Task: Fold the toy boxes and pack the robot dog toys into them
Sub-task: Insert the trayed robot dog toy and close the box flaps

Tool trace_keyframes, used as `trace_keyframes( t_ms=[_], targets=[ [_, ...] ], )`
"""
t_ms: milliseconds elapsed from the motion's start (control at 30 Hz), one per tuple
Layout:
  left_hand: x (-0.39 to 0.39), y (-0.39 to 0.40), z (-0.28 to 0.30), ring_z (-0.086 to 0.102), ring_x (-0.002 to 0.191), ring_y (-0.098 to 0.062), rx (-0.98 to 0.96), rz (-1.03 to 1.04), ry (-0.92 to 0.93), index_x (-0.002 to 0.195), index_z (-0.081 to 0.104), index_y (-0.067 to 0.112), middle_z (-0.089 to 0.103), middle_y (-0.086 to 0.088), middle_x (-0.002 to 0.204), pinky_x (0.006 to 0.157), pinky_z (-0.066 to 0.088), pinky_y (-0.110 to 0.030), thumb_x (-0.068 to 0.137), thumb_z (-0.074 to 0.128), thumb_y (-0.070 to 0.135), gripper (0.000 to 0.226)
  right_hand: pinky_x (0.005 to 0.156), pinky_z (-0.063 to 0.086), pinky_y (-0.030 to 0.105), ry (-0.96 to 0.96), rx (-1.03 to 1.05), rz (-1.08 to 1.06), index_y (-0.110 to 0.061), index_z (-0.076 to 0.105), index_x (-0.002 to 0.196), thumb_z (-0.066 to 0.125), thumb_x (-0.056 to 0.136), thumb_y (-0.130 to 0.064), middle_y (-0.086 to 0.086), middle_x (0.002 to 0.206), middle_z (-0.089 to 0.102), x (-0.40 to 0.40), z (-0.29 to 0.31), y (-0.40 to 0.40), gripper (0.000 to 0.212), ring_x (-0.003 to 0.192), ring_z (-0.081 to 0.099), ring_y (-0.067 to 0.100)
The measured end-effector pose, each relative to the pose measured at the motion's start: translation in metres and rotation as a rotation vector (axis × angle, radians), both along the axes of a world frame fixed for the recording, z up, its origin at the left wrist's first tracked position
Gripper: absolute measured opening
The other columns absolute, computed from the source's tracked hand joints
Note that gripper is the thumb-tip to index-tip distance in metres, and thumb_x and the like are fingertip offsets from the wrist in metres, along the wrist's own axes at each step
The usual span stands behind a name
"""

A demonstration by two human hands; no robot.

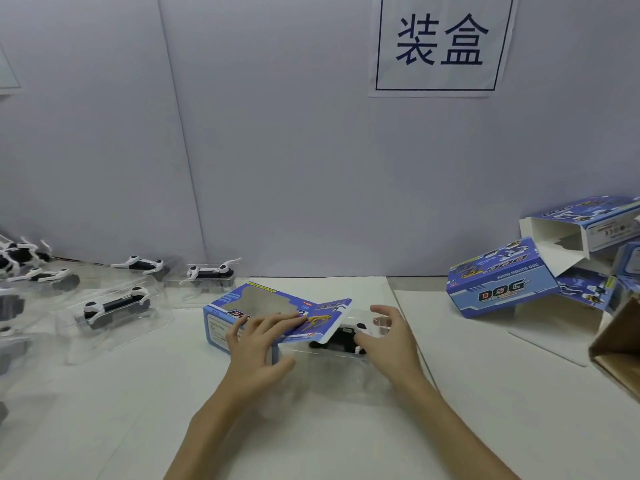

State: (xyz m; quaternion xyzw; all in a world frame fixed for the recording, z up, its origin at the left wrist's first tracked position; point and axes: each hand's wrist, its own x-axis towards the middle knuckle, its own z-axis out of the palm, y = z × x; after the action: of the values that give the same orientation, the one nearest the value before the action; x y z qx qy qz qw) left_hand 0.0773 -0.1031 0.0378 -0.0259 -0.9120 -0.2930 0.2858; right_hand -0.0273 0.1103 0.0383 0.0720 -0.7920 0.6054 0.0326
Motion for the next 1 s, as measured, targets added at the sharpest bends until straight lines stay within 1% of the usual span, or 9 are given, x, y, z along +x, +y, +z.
trace_keyframes(
  t_ms=[100, 167, 300, 400, 567, 633, 767, 933, 1000],
  targets=[
    [0.000, 0.001, -0.004, 0.032, 0.141, 0.010, -0.095, 0.009, -0.017, 0.137, 0.056, 0.050, 0.048, 0.038, 0.142, 0.122, -0.002, -0.033, 0.072, 0.044, 0.055, 0.066, 0.098, 0.052, 0.042, 0.002, -0.076, -0.072, -0.021, 0.053, 0.133, 0.074, 0.085, -0.005, 0.007, 0.133, 0.052, 0.018, -0.004, -0.018, 0.054, 0.120, 0.056, 0.029],
    [0.000, 0.001, -0.007, 0.031, 0.141, 0.009, -0.159, 0.015, -0.016, 0.140, 0.053, 0.050, 0.045, 0.038, 0.144, 0.122, 0.000, -0.036, 0.073, 0.050, 0.052, 0.067, 0.102, 0.050, 0.049, 0.024, -0.081, -0.091, -0.019, 0.049, 0.136, 0.068, 0.090, -0.004, 0.008, 0.138, 0.049, 0.027, -0.008, -0.028, 0.052, 0.124, 0.052, 0.030],
    [-0.001, 0.004, -0.011, 0.032, 0.142, 0.006, -0.187, 0.015, -0.002, 0.143, 0.051, 0.049, 0.044, 0.037, 0.147, 0.120, 0.003, -0.035, 0.073, 0.051, 0.048, 0.070, 0.108, 0.048, 0.046, -0.018, -0.241, 0.053, -0.021, 0.039, 0.151, 0.051, 0.102, -0.004, 0.003, 0.146, 0.052, 0.042, -0.008, -0.045, 0.053, 0.130, 0.054, 0.022],
    [0.000, 0.002, -0.013, 0.028, 0.145, 0.004, -0.174, -0.020, -0.013, 0.145, 0.048, 0.051, 0.040, 0.038, 0.149, 0.121, -0.002, -0.035, 0.074, 0.053, 0.052, 0.071, 0.106, 0.053, 0.042, -0.136, -0.387, 0.197, -0.028, 0.051, 0.140, 0.045, 0.109, -0.015, -0.006, 0.131, 0.068, 0.046, -0.009, -0.050, 0.034, 0.117, 0.066, 0.014],
    [0.000, 0.006, -0.013, 0.028, 0.145, 0.004, -0.174, -0.007, 0.008, 0.144, 0.049, 0.050, 0.040, 0.038, 0.148, 0.123, -0.003, -0.039, 0.081, 0.055, 0.075, 0.068, 0.102, 0.055, 0.041, -0.044, -0.140, 0.137, -0.019, 0.065, 0.127, 0.051, 0.101, 0.001, -0.004, 0.123, 0.073, 0.034, -0.010, -0.038, 0.035, 0.115, 0.068, 0.018],
    [-0.002, 0.012, -0.013, 0.032, 0.141, 0.002, -0.147, 0.012, 0.040, 0.139, 0.054, 0.048, 0.045, 0.036, 0.144, 0.121, 0.003, -0.039, 0.083, 0.056, 0.066, 0.059, 0.098, 0.057, 0.036, -0.012, -0.090, 0.128, -0.014, 0.063, 0.129, 0.054, 0.100, 0.004, -0.001, 0.124, 0.072, 0.029, -0.011, -0.033, 0.035, 0.114, 0.068, 0.017],
    [-0.009, 0.019, -0.016, 0.034, 0.131, 0.001, -0.082, 0.032, 0.068, 0.129, 0.060, 0.042, 0.054, 0.028, 0.128, 0.114, 0.014, -0.034, 0.085, 0.051, 0.035, 0.045, 0.074, 0.054, 0.015, -0.024, -0.040, 0.171, -0.019, 0.060, 0.127, 0.065, 0.097, -0.003, 0.000, 0.113, 0.073, 0.021, -0.012, -0.025, 0.034, 0.098, 0.069, 0.007],
    [-0.015, 0.024, -0.019, 0.043, 0.117, -0.012, -0.067, 0.033, 0.083, 0.127, 0.061, 0.036, 0.058, 0.019, 0.125, 0.104, 0.021, -0.028, 0.085, 0.050, 0.011, 0.050, 0.093, 0.058, 0.030, 0.003, -0.003, 0.224, -0.021, 0.054, 0.134, 0.067, 0.099, -0.010, -0.002, 0.125, 0.068, 0.019, -0.018, -0.025, 0.039, 0.114, 0.066, 0.015],
    [-0.014, 0.029, -0.015, 0.048, 0.113, -0.010, 0.024, 0.004, 0.129, 0.123, 0.059, 0.041, 0.061, 0.020, 0.119, 0.100, 0.030, -0.029, 0.085, 0.049, 0.009, 0.051, 0.091, 0.056, 0.023, 0.038, 0.063, 0.240, -0.020, 0.058, 0.135, 0.062, 0.102, -0.011, -0.003, 0.125, 0.069, 0.016, -0.018, -0.024, 0.035, 0.112, 0.067, 0.015]
  ],
)
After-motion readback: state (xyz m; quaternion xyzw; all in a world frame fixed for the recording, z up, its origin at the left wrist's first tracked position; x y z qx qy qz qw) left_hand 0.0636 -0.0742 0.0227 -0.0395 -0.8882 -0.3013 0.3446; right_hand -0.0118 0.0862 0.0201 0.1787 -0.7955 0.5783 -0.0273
